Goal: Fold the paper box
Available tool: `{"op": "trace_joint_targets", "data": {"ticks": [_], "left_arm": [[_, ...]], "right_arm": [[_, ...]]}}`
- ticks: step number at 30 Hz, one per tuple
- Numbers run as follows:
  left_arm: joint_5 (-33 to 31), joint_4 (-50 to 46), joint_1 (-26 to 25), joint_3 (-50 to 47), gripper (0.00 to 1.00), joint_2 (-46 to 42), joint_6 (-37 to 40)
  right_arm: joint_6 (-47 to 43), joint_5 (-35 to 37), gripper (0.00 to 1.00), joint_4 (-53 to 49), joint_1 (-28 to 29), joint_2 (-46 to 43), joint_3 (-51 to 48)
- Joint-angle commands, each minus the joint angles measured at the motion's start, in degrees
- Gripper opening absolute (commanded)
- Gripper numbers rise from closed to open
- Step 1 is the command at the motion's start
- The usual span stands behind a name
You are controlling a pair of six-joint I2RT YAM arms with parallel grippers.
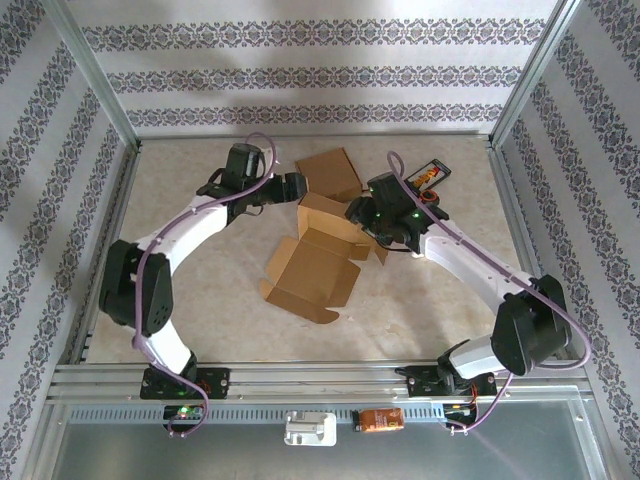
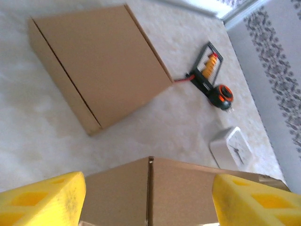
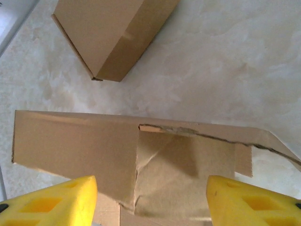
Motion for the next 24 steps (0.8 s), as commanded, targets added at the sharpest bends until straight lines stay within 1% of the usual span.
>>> {"op": "trace_joint_targets", "data": {"ticks": [1,2,3,5,7,9,11,14,20,24], "left_arm": [[11.71,3.61,1.60,1.52,0.73,4.19,-6.74],[13.71,5.31,1.70,1.68,0.73,5.35,-7.87],[14.30,5.29,1.70,2.42,0.72,6.66,-8.28],[12.46,3.12,1.64,3.07,0.68,7.56,-6.84],[10.95,3.18,1.67,1.82,0.61,7.12,-6.12],[11.88,4.72,1.69,0.39,0.54,6.59,-6.57],[13.02,6.53,1.69,-1.25,0.49,5.93,-7.79],[12.35,7.84,1.56,-4.45,0.47,3.92,-8.95],[11.50,12.94,0.81,-11.55,0.46,-0.28,-13.02],[9.62,11.89,0.66,-11.92,0.46,-0.81,-12.18]], "right_arm": [[-0.78,0.32,0.59,5.04,-0.48,1.51,0.37],[-0.87,0.21,0.57,5.95,-0.65,1.91,0.20],[-1.06,-0.03,0.55,6.81,-0.77,2.36,0.17],[-1.72,0.08,0.52,7.49,-0.85,3.39,0.51],[-3.05,-0.62,0.49,7.85,-0.87,4.74,1.25],[-4.44,-1.02,0.46,7.95,-0.96,6.01,1.89],[-5.79,-1.84,0.44,8.01,-1.10,7.33,2.59],[-8.35,-3.39,0.43,8.14,-1.15,9.11,3.70],[-12.36,-5.25,0.42,7.91,-1.05,11.08,5.22],[-13.01,-5.91,0.48,7.09,-0.97,9.90,6.04]]}}
